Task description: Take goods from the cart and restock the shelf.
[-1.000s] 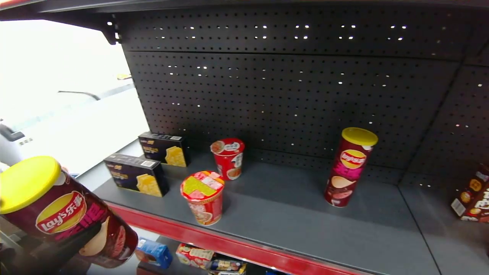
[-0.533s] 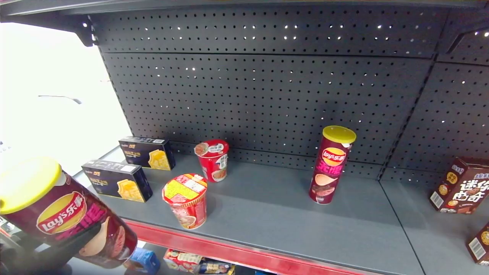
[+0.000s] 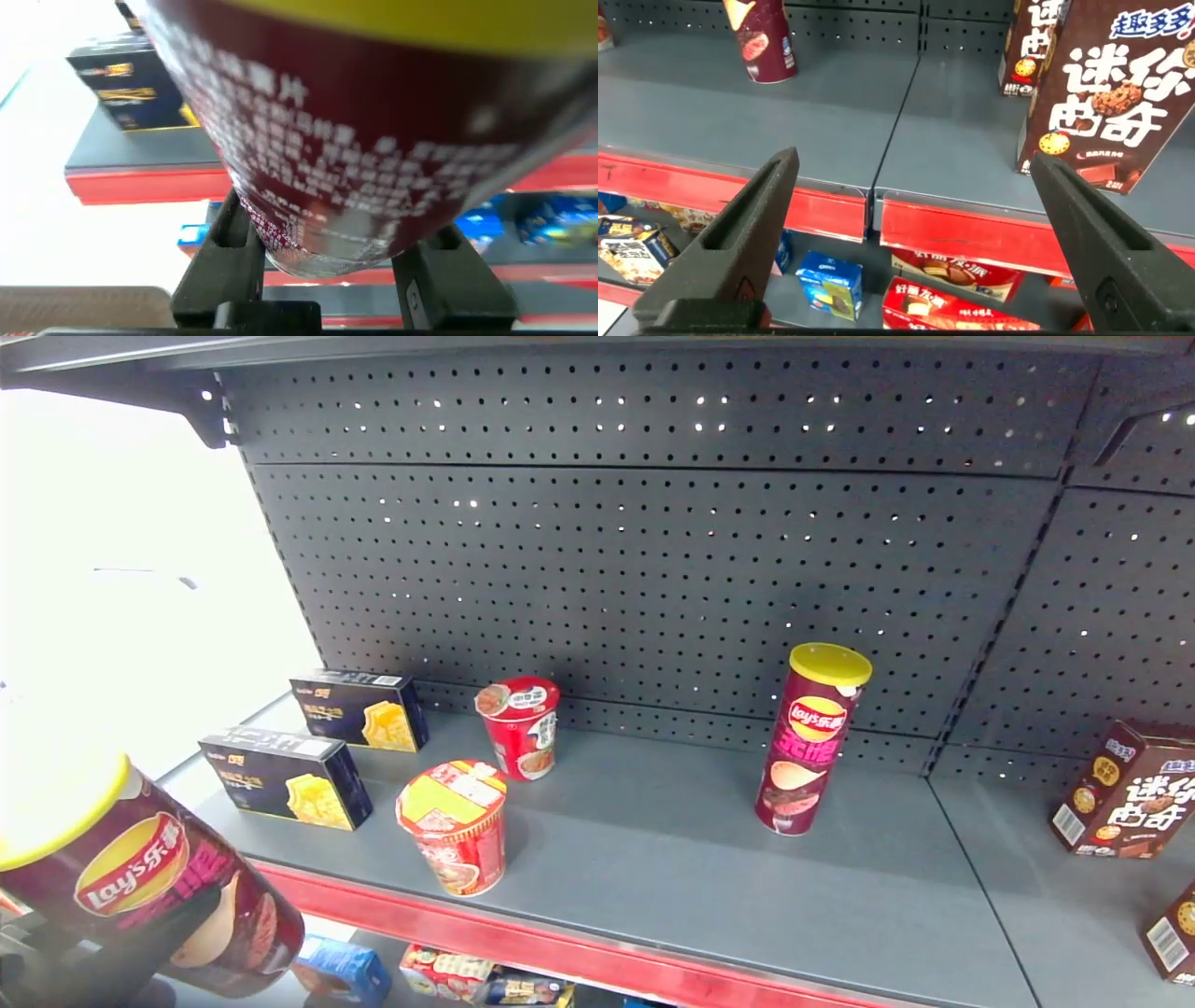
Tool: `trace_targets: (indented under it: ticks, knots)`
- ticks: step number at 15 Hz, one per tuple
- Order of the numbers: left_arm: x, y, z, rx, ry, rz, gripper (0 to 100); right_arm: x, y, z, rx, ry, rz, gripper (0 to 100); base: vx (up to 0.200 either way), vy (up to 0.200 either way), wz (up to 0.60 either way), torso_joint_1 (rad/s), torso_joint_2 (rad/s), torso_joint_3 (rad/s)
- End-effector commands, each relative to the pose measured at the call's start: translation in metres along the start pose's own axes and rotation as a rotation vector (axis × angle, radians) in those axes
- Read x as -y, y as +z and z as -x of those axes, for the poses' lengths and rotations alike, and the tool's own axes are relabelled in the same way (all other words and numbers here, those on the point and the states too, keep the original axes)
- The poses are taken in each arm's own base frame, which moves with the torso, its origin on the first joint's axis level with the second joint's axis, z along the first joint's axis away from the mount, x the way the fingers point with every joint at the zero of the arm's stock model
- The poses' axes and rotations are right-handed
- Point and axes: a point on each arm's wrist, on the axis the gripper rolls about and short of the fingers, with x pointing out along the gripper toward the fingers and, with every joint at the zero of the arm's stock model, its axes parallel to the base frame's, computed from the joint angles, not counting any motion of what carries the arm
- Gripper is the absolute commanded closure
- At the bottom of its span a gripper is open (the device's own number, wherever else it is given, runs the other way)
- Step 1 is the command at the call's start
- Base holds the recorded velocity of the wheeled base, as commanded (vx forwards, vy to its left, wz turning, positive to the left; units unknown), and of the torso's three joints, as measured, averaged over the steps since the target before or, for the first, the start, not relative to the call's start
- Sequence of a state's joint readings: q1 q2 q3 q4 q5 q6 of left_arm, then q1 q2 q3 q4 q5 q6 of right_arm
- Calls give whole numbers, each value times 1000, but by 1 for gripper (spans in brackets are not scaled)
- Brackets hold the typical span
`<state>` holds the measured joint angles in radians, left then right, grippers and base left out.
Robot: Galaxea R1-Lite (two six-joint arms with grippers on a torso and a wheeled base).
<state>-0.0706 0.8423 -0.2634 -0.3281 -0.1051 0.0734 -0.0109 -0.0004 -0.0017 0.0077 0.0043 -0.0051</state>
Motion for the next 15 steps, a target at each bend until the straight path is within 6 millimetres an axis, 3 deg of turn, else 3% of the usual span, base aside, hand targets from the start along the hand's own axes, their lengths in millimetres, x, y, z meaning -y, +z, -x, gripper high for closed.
trace_targets:
  ticks: [1,6,9,10,11,14,15]
  knots:
    - [1,-4,7,23,6,-24,100,0,0,0,1,0,4,0,0,0,0,0,0,0]
    - [6,-11,13,11,-94,-44,100,0,0,0,-1,13,6,0,0,0,0,0,0,0]
    - [7,-25,22,-5,-102,-6,100,0,1,0,6,16,13,0,0,0,0,0,0,0]
    - [8,-26,28,17,-106,-11,100,0,47,17,183,98,15,0,0,0,0,0,0,0]
    - [9,-25,30,22,-119,-17,100,0,93,7,109,165,-39,0,0,0,0,0,0,0]
    - [10,-26,30,14,-142,-24,100,2,105,3,89,235,-33,0,0,0,0,0,0,0]
    - [10,-24,31,21,-143,-24,100,0,114,-10,56,268,10,0,0,0,0,0,0,0]
